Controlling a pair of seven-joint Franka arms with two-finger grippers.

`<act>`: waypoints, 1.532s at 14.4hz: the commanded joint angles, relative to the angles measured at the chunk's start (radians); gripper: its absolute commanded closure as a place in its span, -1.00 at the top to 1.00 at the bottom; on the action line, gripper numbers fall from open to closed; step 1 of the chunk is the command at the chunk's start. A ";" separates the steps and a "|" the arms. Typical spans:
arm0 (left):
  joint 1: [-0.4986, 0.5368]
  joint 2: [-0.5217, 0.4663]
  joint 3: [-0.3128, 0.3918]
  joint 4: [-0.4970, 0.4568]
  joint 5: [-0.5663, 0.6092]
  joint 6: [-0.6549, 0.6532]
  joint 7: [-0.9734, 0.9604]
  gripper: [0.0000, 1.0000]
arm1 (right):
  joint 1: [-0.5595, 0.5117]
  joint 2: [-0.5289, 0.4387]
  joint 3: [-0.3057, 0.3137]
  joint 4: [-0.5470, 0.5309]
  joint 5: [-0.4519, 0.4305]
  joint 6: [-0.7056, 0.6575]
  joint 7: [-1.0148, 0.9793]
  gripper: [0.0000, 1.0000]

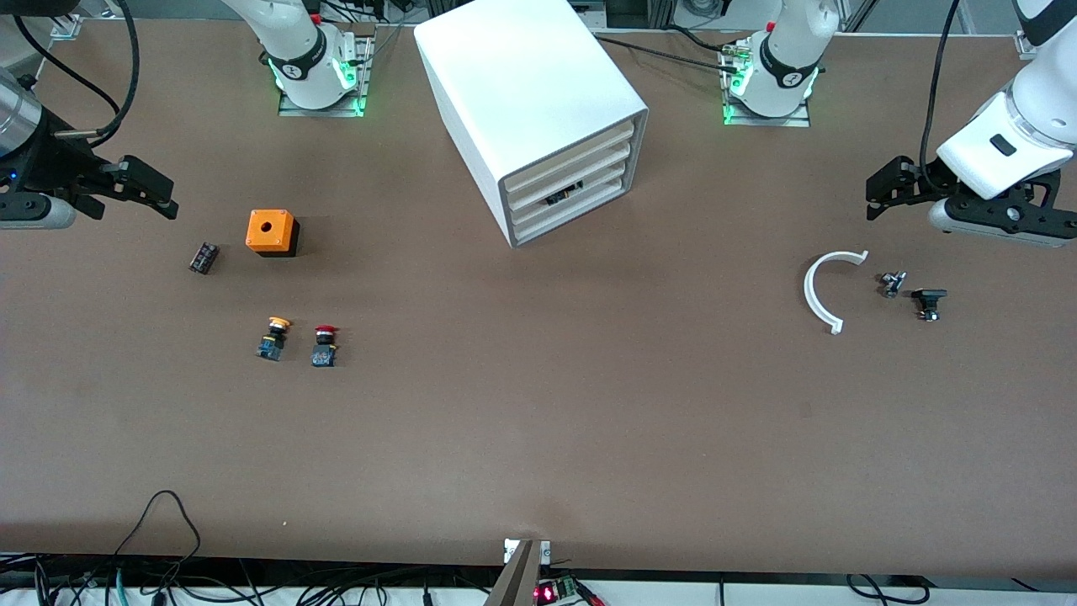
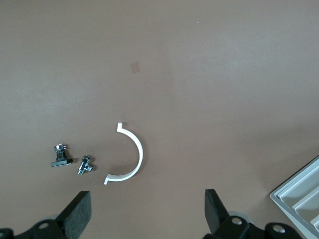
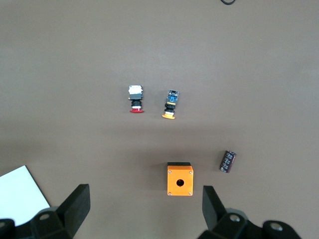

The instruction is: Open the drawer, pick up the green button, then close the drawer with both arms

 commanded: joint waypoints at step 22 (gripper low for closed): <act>-0.027 0.065 -0.022 -0.031 -0.281 -0.373 0.084 0.97 | -0.011 0.247 0.016 -0.004 -0.020 0.050 0.041 1.00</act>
